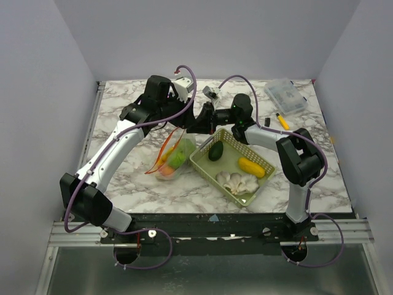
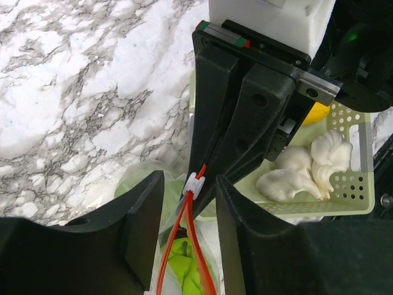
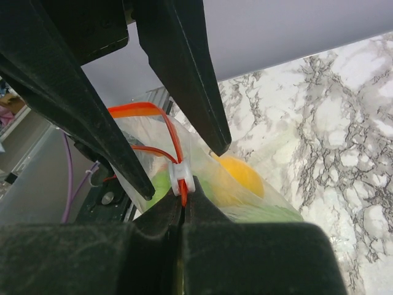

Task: Place the food in the zip-top bag and seal the zipper
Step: Zip the zipper food storage bag at the center of the board.

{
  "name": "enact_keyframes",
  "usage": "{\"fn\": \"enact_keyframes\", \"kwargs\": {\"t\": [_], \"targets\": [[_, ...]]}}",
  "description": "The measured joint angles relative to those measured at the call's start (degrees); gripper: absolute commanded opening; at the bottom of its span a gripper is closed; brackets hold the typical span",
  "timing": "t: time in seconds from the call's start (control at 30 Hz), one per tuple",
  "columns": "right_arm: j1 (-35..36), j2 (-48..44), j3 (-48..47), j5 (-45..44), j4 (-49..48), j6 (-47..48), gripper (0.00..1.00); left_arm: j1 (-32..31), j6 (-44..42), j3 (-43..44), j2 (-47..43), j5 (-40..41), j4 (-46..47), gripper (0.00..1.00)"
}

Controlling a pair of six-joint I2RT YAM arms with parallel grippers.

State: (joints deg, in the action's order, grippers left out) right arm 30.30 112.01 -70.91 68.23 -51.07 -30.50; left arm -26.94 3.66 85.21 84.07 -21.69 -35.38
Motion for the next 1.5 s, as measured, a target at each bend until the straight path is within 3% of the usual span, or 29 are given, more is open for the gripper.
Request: {"fn": "enact_keyframes", "kwargs": {"t": [0.17,0.37,0.67,0.97,1.5], "targets": [[0.0,0.0,-0.1,0.0,1.1,1.0,0.00,0.3,0.5,0.0,0.2,-1.0,-0.6,0.23],[0.0,-0.1,-0.2,-0.1,1.6,2.0,0.00,0.4,0.6,0.0,0.2,-1.6,-0.7,0.20],[0.0,-0.1,-0.2,-0.8,0.6,0.2,0.00,0.8,0.7,0.0,0.2,-2.2,-0.7,0.00],[0.0,0.0,0.2,-2.7,-1.8,-4.3,0.00,1.0,0.9,-1.2,-0.9,-2.1,0.9,0.00],[0.9,-0.1,2.1,-10.0,-6.1,-10.0,0.00,1.0,0.9,-12.9,-11.4,3.2,5.1,0.00]]}}
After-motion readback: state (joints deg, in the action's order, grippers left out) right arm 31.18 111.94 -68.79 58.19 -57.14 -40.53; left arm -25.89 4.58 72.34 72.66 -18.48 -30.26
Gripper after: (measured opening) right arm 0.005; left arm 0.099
